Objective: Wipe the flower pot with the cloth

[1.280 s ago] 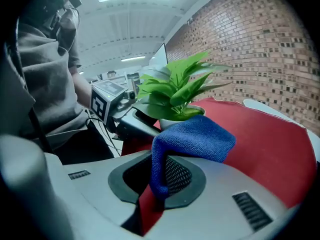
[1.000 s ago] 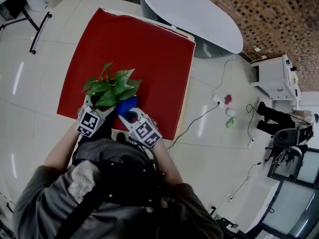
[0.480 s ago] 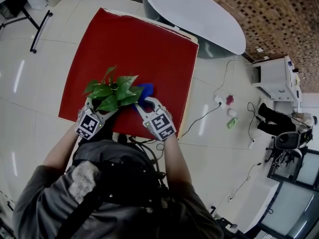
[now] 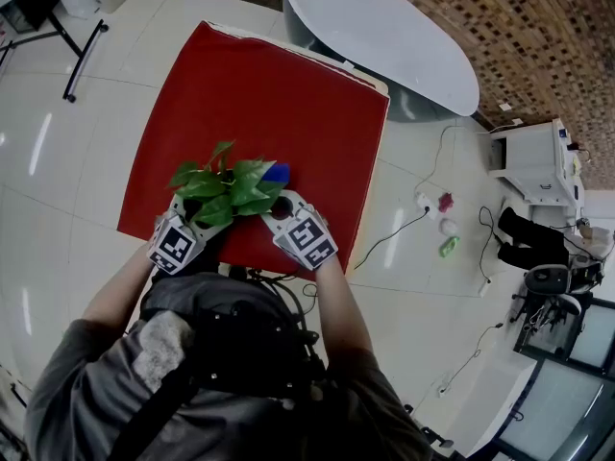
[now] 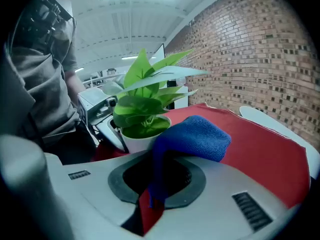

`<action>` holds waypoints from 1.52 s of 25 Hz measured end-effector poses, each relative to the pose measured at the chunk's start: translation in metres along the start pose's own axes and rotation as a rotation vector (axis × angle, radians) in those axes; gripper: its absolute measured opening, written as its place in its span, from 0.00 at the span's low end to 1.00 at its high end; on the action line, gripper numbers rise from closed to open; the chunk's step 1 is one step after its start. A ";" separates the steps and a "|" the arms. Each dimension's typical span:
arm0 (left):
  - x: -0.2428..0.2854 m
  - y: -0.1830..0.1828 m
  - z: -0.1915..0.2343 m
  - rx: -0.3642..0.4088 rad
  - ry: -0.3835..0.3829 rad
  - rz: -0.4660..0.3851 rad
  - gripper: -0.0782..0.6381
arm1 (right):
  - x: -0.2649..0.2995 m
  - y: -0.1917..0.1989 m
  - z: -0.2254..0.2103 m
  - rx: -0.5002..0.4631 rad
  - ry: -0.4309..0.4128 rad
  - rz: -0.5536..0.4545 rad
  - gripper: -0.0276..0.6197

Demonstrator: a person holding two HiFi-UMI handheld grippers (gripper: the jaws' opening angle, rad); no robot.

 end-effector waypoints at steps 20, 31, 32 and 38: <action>-0.004 -0.002 -0.020 -0.032 -0.088 0.015 0.70 | -0.014 0.031 0.089 0.073 -0.041 -0.051 0.14; -0.082 0.020 -0.061 -0.143 -0.329 0.014 0.70 | -0.109 0.069 0.122 0.137 0.210 -0.274 0.14; -0.097 0.015 -0.062 -0.126 -0.397 -0.017 0.70 | -0.122 0.065 0.124 0.126 0.261 -0.326 0.14; -0.171 -0.077 -0.078 -0.063 -0.591 -0.225 0.66 | -0.203 0.011 0.144 0.077 0.428 -0.552 0.14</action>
Point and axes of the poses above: the fingertips, and each gripper's own axes: x forward along the fingers, z to its left, y out of its underside, the point moved 5 cm from there along -x, backward along the fingers, and after that the axes turned 11 degrees about -y, right-handed, at the moved point
